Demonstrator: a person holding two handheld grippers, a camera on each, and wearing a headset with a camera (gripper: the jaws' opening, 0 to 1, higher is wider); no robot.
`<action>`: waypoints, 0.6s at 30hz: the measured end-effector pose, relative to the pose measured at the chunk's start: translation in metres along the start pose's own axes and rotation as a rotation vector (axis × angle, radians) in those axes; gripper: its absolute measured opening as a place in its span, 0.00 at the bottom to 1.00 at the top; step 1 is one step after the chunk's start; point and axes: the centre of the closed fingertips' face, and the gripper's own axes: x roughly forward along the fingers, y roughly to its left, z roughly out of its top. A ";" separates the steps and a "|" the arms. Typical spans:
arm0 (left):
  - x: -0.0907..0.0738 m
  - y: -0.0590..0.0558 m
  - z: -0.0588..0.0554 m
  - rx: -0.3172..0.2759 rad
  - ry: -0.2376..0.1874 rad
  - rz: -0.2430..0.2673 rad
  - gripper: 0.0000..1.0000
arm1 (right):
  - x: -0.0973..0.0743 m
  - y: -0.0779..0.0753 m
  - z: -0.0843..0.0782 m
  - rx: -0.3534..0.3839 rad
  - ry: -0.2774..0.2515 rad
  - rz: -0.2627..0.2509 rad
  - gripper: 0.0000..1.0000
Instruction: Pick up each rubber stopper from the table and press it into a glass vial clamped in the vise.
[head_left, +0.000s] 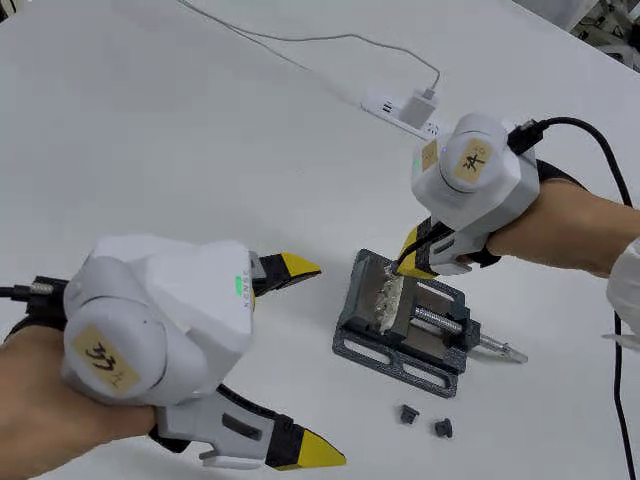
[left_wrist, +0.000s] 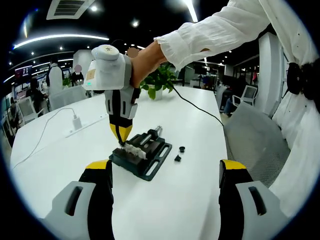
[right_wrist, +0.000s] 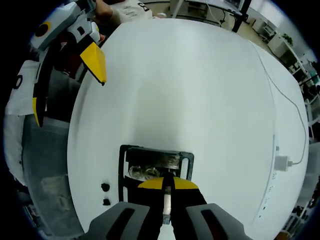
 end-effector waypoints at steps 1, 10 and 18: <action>-0.001 0.000 0.001 0.005 0.002 0.000 0.87 | -0.001 0.000 0.000 0.002 -0.003 -0.001 0.00; -0.006 0.001 0.001 0.015 0.017 0.005 0.87 | -0.002 -0.003 -0.002 0.039 -0.070 -0.019 0.00; -0.007 -0.003 0.002 0.019 0.024 0.001 0.87 | -0.004 -0.001 0.000 0.049 -0.105 -0.046 0.00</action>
